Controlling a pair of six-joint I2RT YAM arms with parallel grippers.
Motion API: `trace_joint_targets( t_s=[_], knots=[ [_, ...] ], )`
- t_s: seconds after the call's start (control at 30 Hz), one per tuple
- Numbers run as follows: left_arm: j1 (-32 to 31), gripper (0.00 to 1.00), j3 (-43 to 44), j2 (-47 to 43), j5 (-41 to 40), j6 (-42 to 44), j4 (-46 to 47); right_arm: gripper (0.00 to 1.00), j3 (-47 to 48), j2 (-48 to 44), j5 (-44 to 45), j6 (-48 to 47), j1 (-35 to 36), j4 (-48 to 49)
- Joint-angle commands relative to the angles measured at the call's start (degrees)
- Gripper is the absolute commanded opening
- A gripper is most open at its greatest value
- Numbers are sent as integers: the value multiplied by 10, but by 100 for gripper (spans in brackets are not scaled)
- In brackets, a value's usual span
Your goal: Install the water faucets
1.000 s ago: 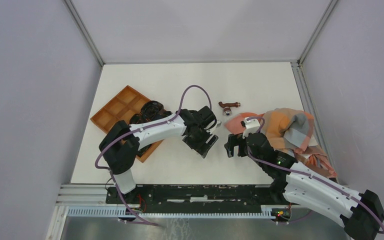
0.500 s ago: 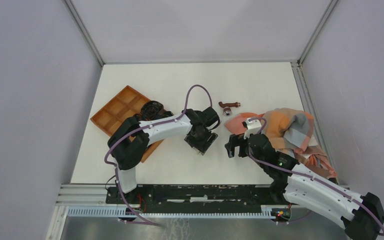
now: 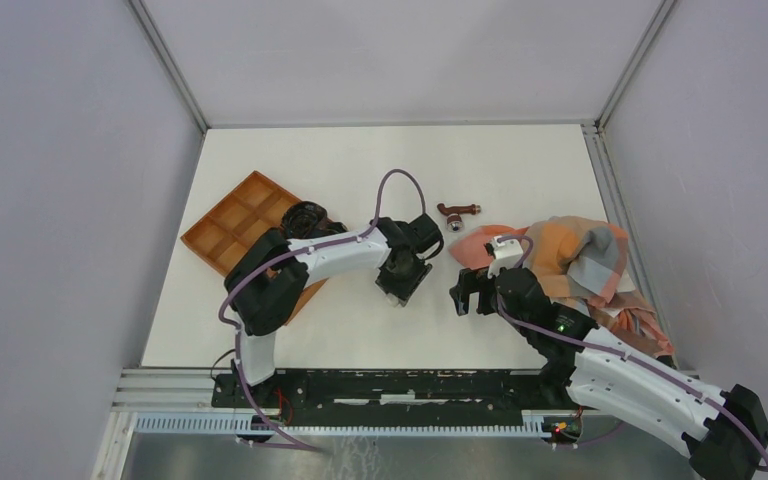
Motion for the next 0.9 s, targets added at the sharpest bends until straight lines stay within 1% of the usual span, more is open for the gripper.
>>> trace_joint_targets(
  t_s=[0.0,0.1,0.2,0.27,0.37,0.6,0.67,0.7,0.73,0.77,0.87],
  knots=[
    [0,15,39,6,-55,-43,-21,98,-2,1,2,2,-1,15],
    [9,8,67,17,-107,-67,-51,98,3,8,5,-4,-1,18],
    [31,7,87,33,-139,-79,-64,98,15,14,22,-9,-1,14],
    [49,7,89,40,-145,-81,-55,98,27,19,37,-10,-1,4],
    [73,8,89,47,-133,-78,-43,98,47,29,54,-15,-1,-14],
    [92,13,75,56,-147,-81,-20,98,65,43,90,-26,-2,-17],
    [96,18,71,58,-142,-78,-13,98,65,49,93,-28,-5,-10],
    [97,25,71,58,-142,-77,-12,98,68,54,93,-31,-9,-5],
    [97,38,71,59,-143,-76,-11,98,72,59,94,-36,-12,0],
    [97,48,71,57,-144,-76,-11,98,76,69,97,-41,-19,4],
    [97,63,78,47,-138,-67,-9,98,107,106,81,-53,-53,7]
  ],
)
